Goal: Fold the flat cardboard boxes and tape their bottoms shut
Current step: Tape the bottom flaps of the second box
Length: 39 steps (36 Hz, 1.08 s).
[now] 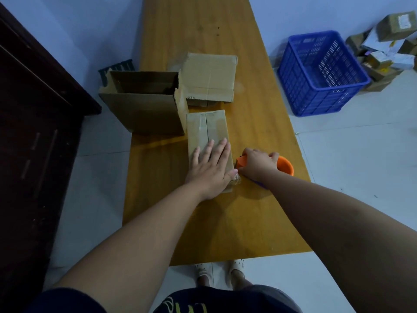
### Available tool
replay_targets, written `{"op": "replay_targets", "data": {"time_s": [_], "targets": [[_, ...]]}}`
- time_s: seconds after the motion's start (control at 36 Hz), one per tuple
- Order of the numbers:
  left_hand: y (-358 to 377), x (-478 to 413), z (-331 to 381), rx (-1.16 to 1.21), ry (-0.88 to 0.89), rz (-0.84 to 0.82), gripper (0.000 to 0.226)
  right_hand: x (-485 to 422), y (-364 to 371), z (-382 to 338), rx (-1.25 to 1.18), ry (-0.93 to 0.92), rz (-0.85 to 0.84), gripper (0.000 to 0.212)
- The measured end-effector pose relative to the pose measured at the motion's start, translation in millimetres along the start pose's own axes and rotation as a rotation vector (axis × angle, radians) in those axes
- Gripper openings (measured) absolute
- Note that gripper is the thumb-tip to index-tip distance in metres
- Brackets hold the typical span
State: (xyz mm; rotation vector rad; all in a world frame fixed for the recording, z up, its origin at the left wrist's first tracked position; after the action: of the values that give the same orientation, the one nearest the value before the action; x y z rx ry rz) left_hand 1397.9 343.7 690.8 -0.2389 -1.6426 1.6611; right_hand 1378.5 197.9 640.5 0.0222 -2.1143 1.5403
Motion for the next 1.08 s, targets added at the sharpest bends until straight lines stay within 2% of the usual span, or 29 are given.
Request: {"op": "replay_targets", "data": {"time_s": [0.11, 0.39, 0.47, 0.61, 0.69, 0.78, 0.86, 0.94, 1.08], "targets": [[0, 0, -1, 0.003, 0.016, 0.003, 0.069, -3, -2, -5, 0.031, -0.025, -0.016, 0.043], [-1, 2, 0, 0.001, 0.029, 0.009, 0.069, 1, -5, -11, 0.254, -0.023, 0.086, 0.046], [-1, 1, 0, 0.007, 0.03, 0.013, 0.068, 3, -7, -8, 0.202, -0.048, 0.111, 0.05], [-3, 0, -1, 0.065, 0.025, -0.001, 0.064, 17, -25, -10, -0.043, -0.117, 0.365, 0.04], [-4, -1, -3, 0.137, 0.028, 0.002, 0.059, 28, -34, -10, -0.393, -0.069, 0.487, 0.027], [-4, -3, -5, 0.175, 0.033, 0.008, 0.058, 39, -23, -13, -0.858, 0.036, 0.345, 0.037], [-7, -4, -7, 0.246, 0.028, 0.016, 0.058, 55, 0, -26, -1.27, 0.063, 0.154, 0.044], [-9, -4, -8, 0.302, 0.016, 0.037, 0.058, 66, 18, -31, -1.356, 0.114, 0.09, 0.048], [-10, -2, -7, 0.312, -0.002, 0.074, 0.06, 79, 39, -39, -1.249, 0.09, 0.06, 0.037]]}}
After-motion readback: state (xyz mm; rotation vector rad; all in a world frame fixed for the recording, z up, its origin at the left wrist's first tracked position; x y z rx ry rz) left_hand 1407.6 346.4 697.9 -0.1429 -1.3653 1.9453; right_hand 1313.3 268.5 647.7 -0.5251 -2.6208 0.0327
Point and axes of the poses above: each hand's wrist, its own x-axis away from the middle knuckle, its own y-axis out of the palm, z = x × y, the point moved 6 cm from there along -x, towards the middle knuckle, and after that the axes turned 5 degrees about -y, right-handed, at the moved point
